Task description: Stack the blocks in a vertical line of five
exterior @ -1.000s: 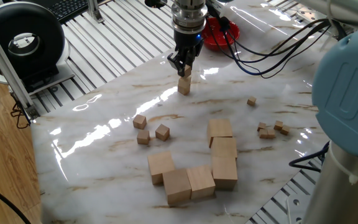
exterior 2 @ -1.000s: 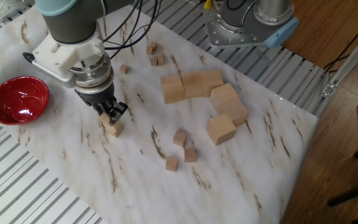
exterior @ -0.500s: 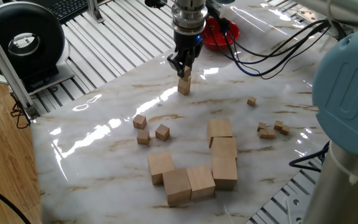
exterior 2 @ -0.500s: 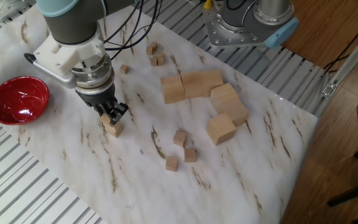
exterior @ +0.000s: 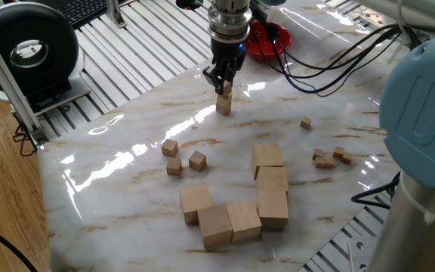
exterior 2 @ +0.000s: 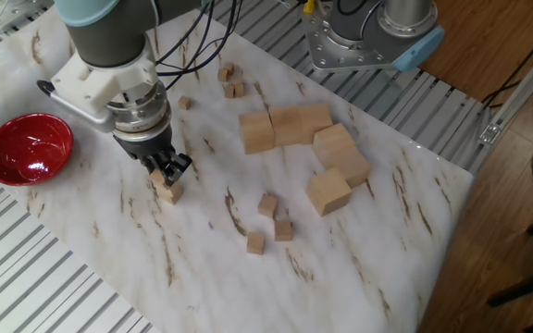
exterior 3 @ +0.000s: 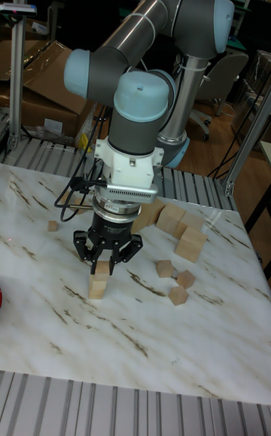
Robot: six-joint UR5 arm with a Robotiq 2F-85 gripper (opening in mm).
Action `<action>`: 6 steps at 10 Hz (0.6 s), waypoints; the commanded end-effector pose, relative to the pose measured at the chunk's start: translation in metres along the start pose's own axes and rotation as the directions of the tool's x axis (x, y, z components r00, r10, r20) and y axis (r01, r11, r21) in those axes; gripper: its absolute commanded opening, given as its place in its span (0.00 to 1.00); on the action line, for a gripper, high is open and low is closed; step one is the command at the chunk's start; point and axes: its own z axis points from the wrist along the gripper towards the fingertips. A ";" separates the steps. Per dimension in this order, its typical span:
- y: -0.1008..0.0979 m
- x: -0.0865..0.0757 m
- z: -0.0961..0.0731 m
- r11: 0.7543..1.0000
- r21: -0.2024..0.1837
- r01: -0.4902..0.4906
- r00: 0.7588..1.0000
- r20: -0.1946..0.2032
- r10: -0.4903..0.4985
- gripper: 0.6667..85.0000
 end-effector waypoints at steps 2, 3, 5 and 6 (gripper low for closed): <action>0.000 0.000 0.000 1.000 -0.002 -0.005 1.000 0.003 0.005 0.15; 0.000 0.000 0.001 1.000 -0.002 -0.003 1.000 0.003 0.003 0.15; 0.000 0.000 0.002 1.000 -0.002 -0.002 1.000 0.005 0.002 0.15; -0.001 0.001 0.003 1.000 0.001 0.001 1.000 0.005 -0.001 0.15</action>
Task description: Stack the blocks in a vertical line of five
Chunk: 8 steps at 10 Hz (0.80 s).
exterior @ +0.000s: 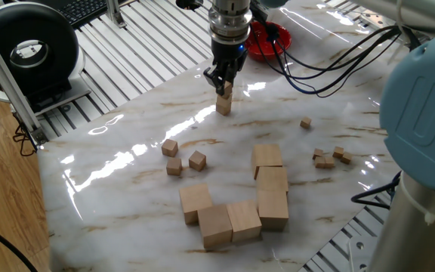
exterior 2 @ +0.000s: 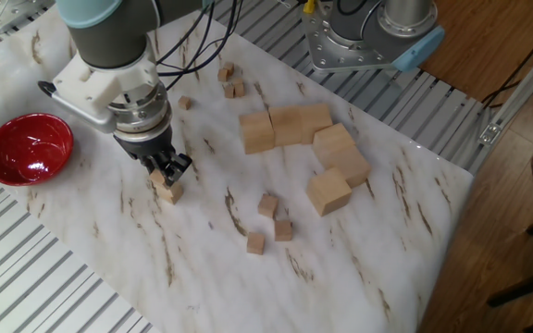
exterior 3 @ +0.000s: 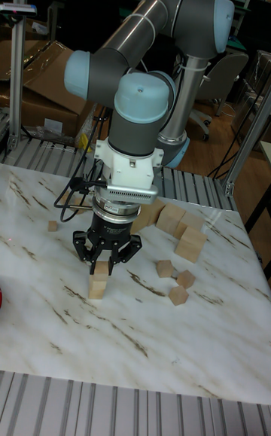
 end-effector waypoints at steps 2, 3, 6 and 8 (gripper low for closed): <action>0.001 0.000 0.000 1.000 -0.008 0.005 1.000 0.003 -0.005 0.17; 0.002 0.000 0.000 1.000 -0.010 0.007 1.000 0.004 -0.007 0.18; 0.003 0.001 0.000 1.000 -0.014 0.022 1.000 -0.001 -0.022 0.23; 0.003 0.001 0.000 0.999 -0.015 0.036 0.999 0.001 -0.036 0.28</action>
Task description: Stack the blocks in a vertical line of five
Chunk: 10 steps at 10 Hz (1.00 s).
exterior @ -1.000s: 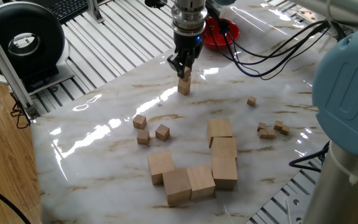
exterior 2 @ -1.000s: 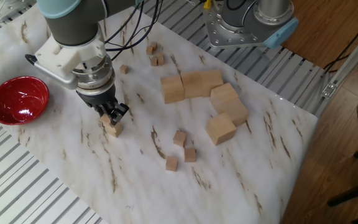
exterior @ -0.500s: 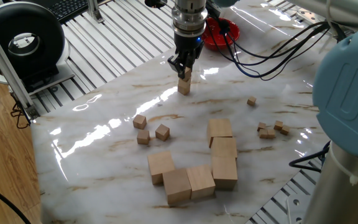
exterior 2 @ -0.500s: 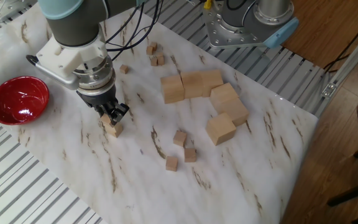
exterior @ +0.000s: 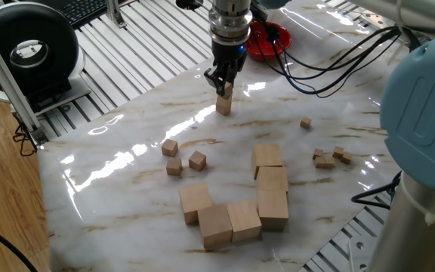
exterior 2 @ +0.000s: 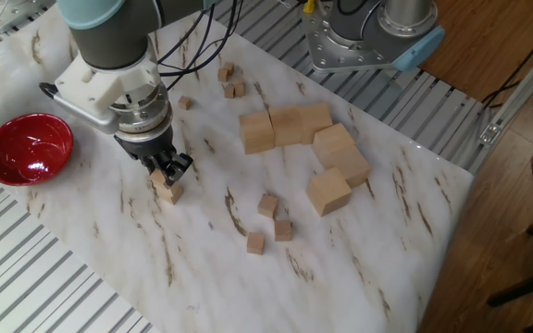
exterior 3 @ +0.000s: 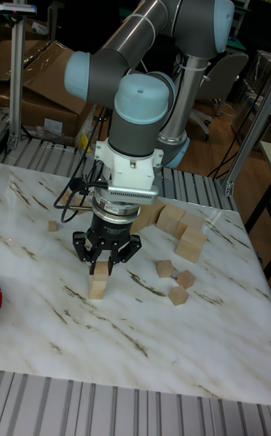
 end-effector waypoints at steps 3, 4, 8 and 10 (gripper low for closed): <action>0.000 -0.001 -0.001 0.999 -0.014 0.040 0.999 0.005 -0.040 0.38; -0.001 0.000 -0.001 0.999 -0.015 0.049 0.999 0.000 -0.049 0.41; 0.002 0.003 -0.001 0.997 -0.027 0.071 0.997 -0.011 -0.072 0.49; 0.005 0.004 -0.001 0.996 -0.035 0.077 0.997 -0.013 -0.078 0.53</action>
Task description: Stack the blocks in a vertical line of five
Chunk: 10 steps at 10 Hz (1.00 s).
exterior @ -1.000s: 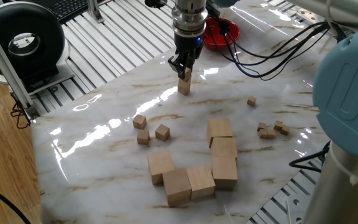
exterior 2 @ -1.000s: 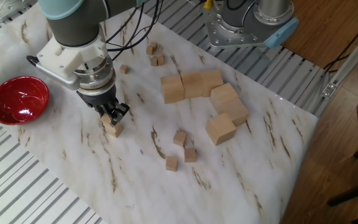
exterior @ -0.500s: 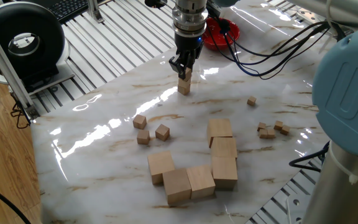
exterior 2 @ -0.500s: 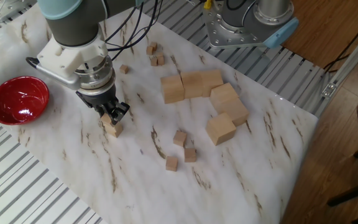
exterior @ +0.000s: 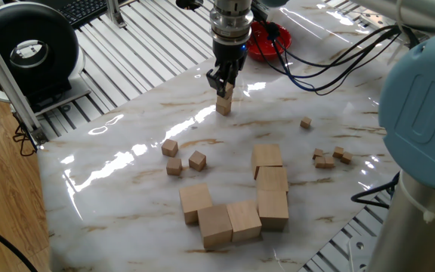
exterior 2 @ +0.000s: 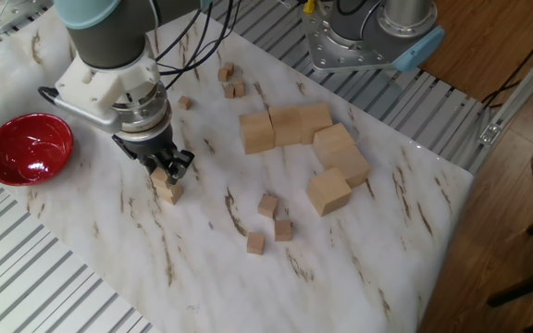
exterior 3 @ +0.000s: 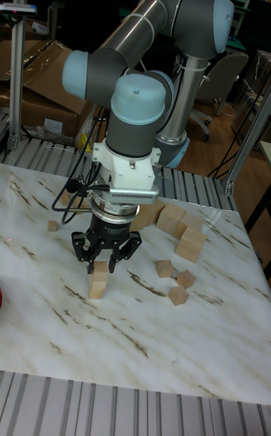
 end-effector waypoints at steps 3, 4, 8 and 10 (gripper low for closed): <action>0.005 0.000 -0.004 1.000 -0.011 0.021 1.000 0.003 -0.021 0.54; 0.003 0.000 -0.006 1.000 0.000 0.028 1.000 0.005 -0.028 0.54; -0.001 0.003 -0.010 0.999 0.017 0.035 0.999 0.007 -0.035 0.53; -0.004 0.002 -0.012 0.999 0.021 0.037 0.999 0.012 -0.037 0.53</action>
